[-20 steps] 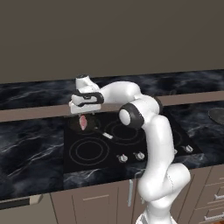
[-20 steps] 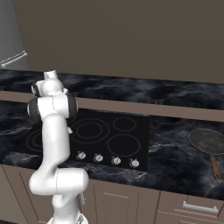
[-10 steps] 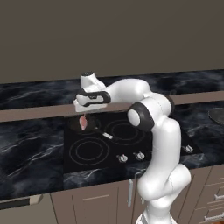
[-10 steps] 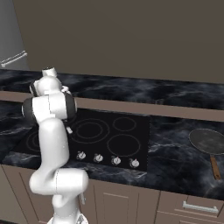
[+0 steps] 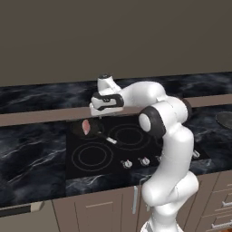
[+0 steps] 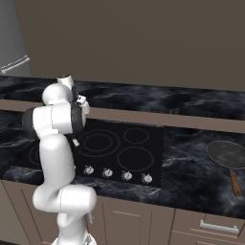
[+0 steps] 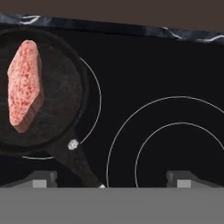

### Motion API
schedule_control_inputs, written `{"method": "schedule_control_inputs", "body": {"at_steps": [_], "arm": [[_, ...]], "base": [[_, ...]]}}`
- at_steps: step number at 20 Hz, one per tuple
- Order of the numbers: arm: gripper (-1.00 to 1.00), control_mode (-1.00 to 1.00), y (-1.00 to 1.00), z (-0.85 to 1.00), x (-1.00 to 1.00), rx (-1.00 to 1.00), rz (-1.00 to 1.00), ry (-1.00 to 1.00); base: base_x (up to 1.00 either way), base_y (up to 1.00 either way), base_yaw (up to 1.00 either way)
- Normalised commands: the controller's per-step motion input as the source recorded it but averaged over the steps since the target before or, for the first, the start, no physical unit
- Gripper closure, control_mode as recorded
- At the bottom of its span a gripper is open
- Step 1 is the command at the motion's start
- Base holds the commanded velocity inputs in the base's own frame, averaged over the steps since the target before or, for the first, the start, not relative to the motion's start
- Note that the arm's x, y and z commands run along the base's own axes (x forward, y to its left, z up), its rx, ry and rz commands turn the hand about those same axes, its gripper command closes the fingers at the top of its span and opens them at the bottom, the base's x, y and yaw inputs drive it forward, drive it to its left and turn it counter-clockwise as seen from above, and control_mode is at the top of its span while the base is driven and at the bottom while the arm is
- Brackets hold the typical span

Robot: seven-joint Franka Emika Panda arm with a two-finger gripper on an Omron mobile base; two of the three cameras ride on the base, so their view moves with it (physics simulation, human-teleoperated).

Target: Place both pans onto different burners. Then place the lemon and the steak on different pans.

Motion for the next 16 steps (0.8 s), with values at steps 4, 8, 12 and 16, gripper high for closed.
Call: {"method": "schedule_control_inputs", "body": {"at_steps": [4,8,12,16], "arm": [[-1.00,-1.00,-0.60,0.00,-0.42,0.00,0.00,-0.04],[-1.00,-1.00,-0.61,0.00,-0.43,0.00,0.00,-0.05],[-1.00,-1.00,-0.59,0.15,-0.32,0.01,0.00,-0.05],[-1.00,-1.00,-0.58,0.18,-0.21,0.07,0.00,-0.04]], "base": [[0.00,0.00,0.00],[0.00,0.00,0.00],[0.00,0.00,0.00],[0.00,0.00,0.00]]}}
